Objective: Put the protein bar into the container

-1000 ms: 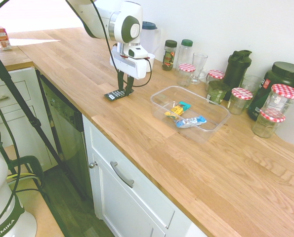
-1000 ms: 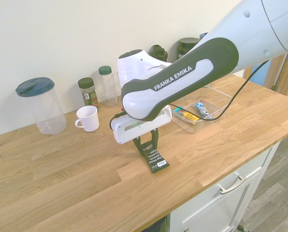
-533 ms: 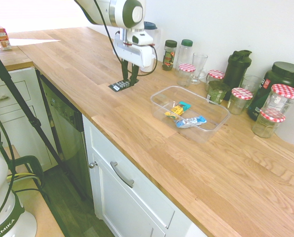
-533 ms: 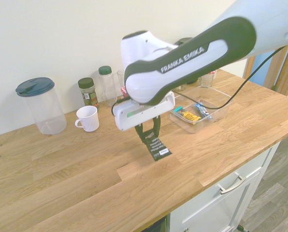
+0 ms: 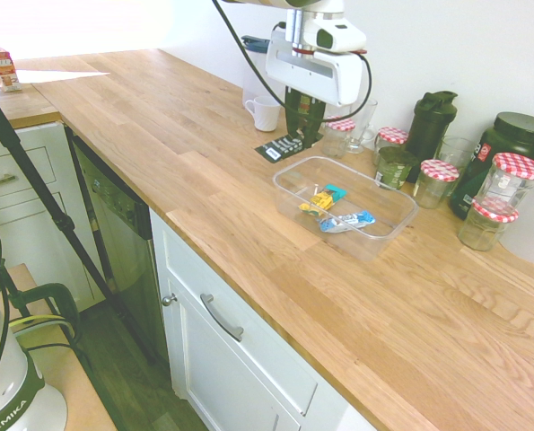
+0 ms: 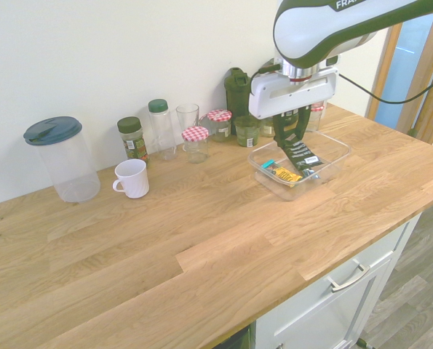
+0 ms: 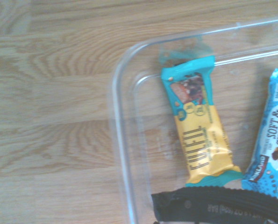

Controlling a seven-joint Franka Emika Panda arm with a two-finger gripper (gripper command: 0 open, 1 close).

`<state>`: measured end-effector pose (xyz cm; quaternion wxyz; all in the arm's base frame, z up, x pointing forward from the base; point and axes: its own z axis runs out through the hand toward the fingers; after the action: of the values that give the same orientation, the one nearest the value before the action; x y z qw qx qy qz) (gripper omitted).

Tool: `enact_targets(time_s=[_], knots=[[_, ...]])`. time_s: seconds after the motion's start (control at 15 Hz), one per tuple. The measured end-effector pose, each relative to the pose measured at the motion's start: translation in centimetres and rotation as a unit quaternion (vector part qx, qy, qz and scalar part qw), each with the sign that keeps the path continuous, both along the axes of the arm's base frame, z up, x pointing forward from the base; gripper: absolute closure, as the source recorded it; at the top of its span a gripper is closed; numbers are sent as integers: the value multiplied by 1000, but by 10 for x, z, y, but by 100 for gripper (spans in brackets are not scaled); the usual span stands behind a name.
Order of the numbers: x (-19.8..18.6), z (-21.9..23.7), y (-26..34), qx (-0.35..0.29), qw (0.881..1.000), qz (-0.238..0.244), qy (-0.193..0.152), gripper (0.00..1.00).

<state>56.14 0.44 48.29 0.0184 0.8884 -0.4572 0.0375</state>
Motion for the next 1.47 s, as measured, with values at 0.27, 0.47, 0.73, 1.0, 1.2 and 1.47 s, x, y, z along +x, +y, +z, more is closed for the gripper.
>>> enact_targets(time_s=[0.27,0.47,0.73,1.0,1.2,1.47], knots=[[20,-25,3,0,1000,3,14,100],[39,-40,4,0,1000,4,17,100],[60,-57,-2,-1,1000,-1,25,100],[69,-76,-14,-3,999,-5,38,100],[71,-85,-24,-5,999,-7,44,0],[71,-94,-35,-6,998,-8,56,0]])
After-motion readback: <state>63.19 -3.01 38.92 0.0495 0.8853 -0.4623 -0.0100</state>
